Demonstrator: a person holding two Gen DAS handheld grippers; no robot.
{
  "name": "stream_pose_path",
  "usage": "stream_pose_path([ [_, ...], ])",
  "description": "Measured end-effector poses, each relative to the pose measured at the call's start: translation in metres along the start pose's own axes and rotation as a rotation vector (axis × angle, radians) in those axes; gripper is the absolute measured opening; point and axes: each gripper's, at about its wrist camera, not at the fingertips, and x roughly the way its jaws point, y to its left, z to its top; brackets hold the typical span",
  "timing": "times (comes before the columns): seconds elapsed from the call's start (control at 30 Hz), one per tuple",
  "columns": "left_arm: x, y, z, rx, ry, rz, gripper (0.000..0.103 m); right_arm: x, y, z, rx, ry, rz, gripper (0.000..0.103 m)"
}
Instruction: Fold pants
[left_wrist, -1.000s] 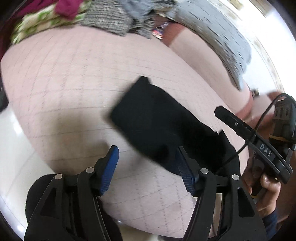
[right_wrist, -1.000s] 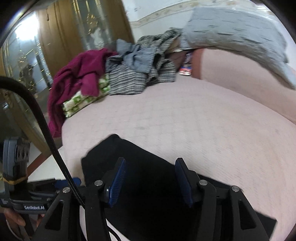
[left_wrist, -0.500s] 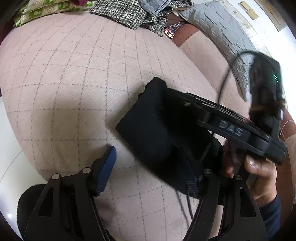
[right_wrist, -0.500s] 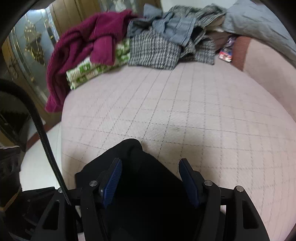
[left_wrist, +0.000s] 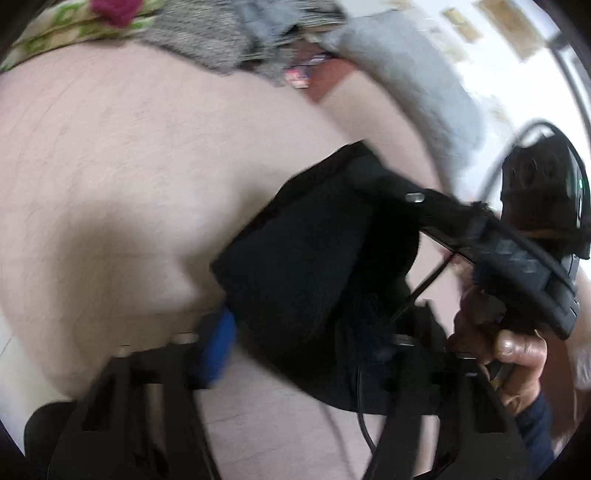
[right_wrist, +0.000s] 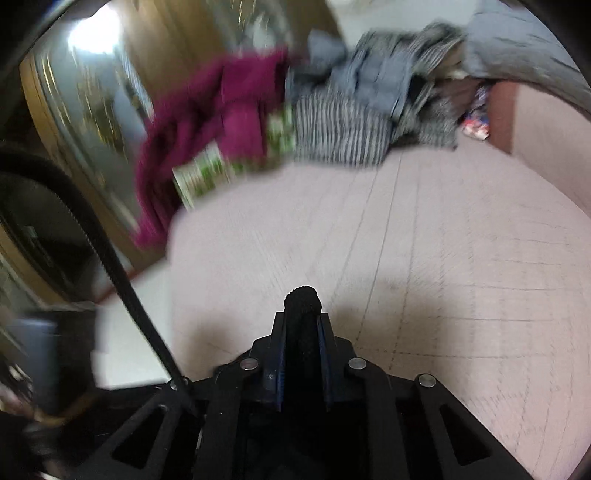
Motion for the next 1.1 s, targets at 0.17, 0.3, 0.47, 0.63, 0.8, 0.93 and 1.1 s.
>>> stream_pose_path([
  [0.17, -0.032, -0.074, 0.001, 0.223, -0.1, -0.135, 0.045, -0.101, -0.011, -0.009, 0.073, -0.213, 0.033, 0.014],
  [0.3, -0.034, -0.144, -0.016, 0.399, -0.073, -0.261, 0.045, -0.183, -0.034, -0.041, 0.143, -0.365, -0.004, 0.014],
  [0.47, 0.009, -0.193, -0.055, 0.508, 0.053, -0.319, 0.045, -0.245, -0.083, -0.118, 0.3, -0.412, -0.166, 0.012],
  [0.63, 0.063, -0.215, -0.125, 0.637, 0.281, -0.293, 0.045, -0.243, -0.134, -0.189, 0.489, -0.273, -0.414, 0.012],
  [0.8, 0.028, -0.22, -0.144, 0.803, 0.306, -0.323, 0.046, -0.261, -0.132, -0.206, 0.536, -0.224, -0.618, 0.033],
  [0.93, -0.008, -0.208, -0.114, 0.832, 0.242, -0.317, 0.048, -0.292, -0.104, -0.205, 0.546, -0.34, -0.539, 0.048],
  [1.1, -0.001, -0.185, -0.064, 0.804, 0.121, -0.139, 0.048, -0.261, -0.063, -0.184, 0.434, -0.272, -0.448, 0.048],
])
